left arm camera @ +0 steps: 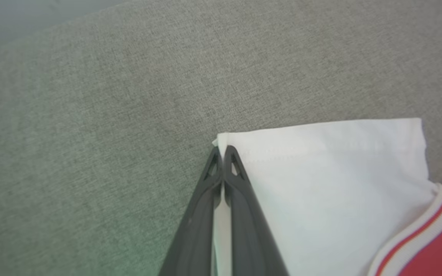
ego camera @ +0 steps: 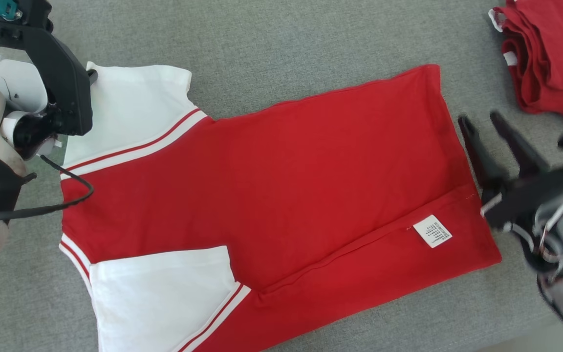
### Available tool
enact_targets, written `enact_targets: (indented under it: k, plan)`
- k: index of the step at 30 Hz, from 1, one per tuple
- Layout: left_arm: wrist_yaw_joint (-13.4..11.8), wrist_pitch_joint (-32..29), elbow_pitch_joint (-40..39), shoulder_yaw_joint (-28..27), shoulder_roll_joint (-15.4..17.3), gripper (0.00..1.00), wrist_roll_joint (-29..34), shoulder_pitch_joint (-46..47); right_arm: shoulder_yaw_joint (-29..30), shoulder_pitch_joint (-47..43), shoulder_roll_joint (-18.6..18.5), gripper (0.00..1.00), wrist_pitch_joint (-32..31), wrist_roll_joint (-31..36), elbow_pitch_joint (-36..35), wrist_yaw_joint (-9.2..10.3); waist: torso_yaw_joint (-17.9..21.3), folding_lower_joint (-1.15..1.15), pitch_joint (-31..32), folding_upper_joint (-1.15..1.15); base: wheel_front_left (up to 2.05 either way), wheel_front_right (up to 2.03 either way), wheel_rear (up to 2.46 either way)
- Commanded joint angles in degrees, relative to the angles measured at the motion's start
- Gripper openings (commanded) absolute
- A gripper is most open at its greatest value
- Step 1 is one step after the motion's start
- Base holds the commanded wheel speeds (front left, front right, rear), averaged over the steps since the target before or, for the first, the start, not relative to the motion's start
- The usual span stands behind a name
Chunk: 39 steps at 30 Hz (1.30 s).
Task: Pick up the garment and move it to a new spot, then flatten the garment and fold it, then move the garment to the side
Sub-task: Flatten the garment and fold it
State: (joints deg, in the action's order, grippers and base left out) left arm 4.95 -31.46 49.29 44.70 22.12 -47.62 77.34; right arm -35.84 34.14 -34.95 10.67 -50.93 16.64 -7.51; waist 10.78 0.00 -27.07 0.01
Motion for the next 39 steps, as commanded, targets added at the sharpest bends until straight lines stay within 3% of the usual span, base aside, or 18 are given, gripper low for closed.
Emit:
enact_targets:
  k: [1, 8, 9, 11, 12, 13, 19, 25, 33, 34, 36, 37, 39]
  plan:
    - [0.37, 0.44, 0.51, 0.20, 0.16, 0.00, -0.27, 0.46, -1.01, 3.07, -0.72, 1.00, -3.02, -1.06, 0.14, 0.05, 0.26, 0.00, 0.14, -0.01, 0.00, 0.00, 0.00]
    - [1.00, 0.51, 1.46, 0.87, -0.06, 0.00, -0.44, 1.11, -4.53, 16.95, -0.17, 1.00, -23.29, -2.99, 4.09, 0.03, 0.46, 0.00, 0.40, -0.01, 0.00, 0.00, 0.00]
    - [1.00, 0.51, 1.46, 0.87, -0.06, 0.00, -0.44, 1.11, -4.53, 16.95, -0.17, 1.00, -23.29, -2.99, 4.09, 0.03, 0.46, 0.00, 0.40, -0.01, 0.00, 0.00, 0.00]
    - [1.16, 0.49, 1.57, 1.22, 0.03, 0.00, -0.35, 1.33, -5.52, 22.25, 0.94, 1.00, -32.38, -2.38, 7.03, 0.03, 0.32, 0.00, 0.42, -0.01, 0.00, 0.00, 0.00]
    - [1.16, 0.49, 1.57, 1.22, 0.03, 0.00, -0.35, 1.33, -5.52, 22.25, 0.94, 1.00, -32.38, -2.38, 7.03, 0.03, 0.32, 0.00, 0.42, -0.01, 0.00, 0.00, 0.00]
    - [1.35, 0.54, 1.57, 1.39, 0.07, 0.00, -0.36, 1.46, -5.87, 25.03, 2.16, 1.00, -37.38, -1.51, 9.26, 0.03, 0.18, 0.00, 0.46, -0.01, 0.00, 0.00, 0.00]
    - [1.44, -0.01, 1.56, 1.93, 0.55, 0.00, -0.19, 1.48, -7.16, 30.37, 5.42, 1.00, -48.31, 2.38, 15.88, 0.03, 0.07, 0.00, 0.63, -0.01, 0.00, 0.00, 0.00]
    - [1.69, -0.62, 0.87, 2.52, 1.31, 0.00, -0.19, 1.77, -7.68, 35.18, 10.49, 1.00, -53.74, 6.60, 22.43, 0.03, 0.03, 0.00, 0.38, -0.01, 0.00, 0.00, 0.00]
    - [1.62, -1.00, 0.03, 3.00, 0.90, 0.00, -0.16, 2.56, -7.71, 38.33, 12.79, 1.00, -56.63, 8.19, 28.63, 0.03, -0.60, 0.00, -0.57, -0.01, 0.00, 0.00, 0.00]
    - [1.63, -1.03, -0.05, 3.07, 0.86, 0.00, -0.13, 2.65, -7.68, 38.55, 13.06, 0.80, -56.76, 8.06, 29.19, 0.03, -0.67, 0.00, -0.66, -0.01, 0.00, 0.00, 0.00]
    - [1.65, -0.99, -0.23, 3.20, 0.79, 0.00, -0.01, 2.79, -7.66, 39.39, 13.43, 0.09, -56.90, 7.96, 30.21, 0.03, -0.83, 0.00, -0.84, -0.01, 0.00, 0.00, 0.00]
    - [1.66, -0.89, -0.31, 3.32, 0.77, 0.00, 0.13, 2.91, -7.59, 39.71, 13.57, 0.00, -56.86, 7.83, 30.57, 0.03, -0.90, 0.00, -0.90, -0.01, 0.00, 0.00, 0.00]
    - [1.71, -0.51, -0.57, 3.45, 0.77, 0.00, 0.29, 3.31, -7.44, 40.37, 13.98, 0.00, -56.56, 7.34, 31.27, 0.03, -1.02, 0.00, -0.99, -0.01, 0.00, 0.00, 0.00]
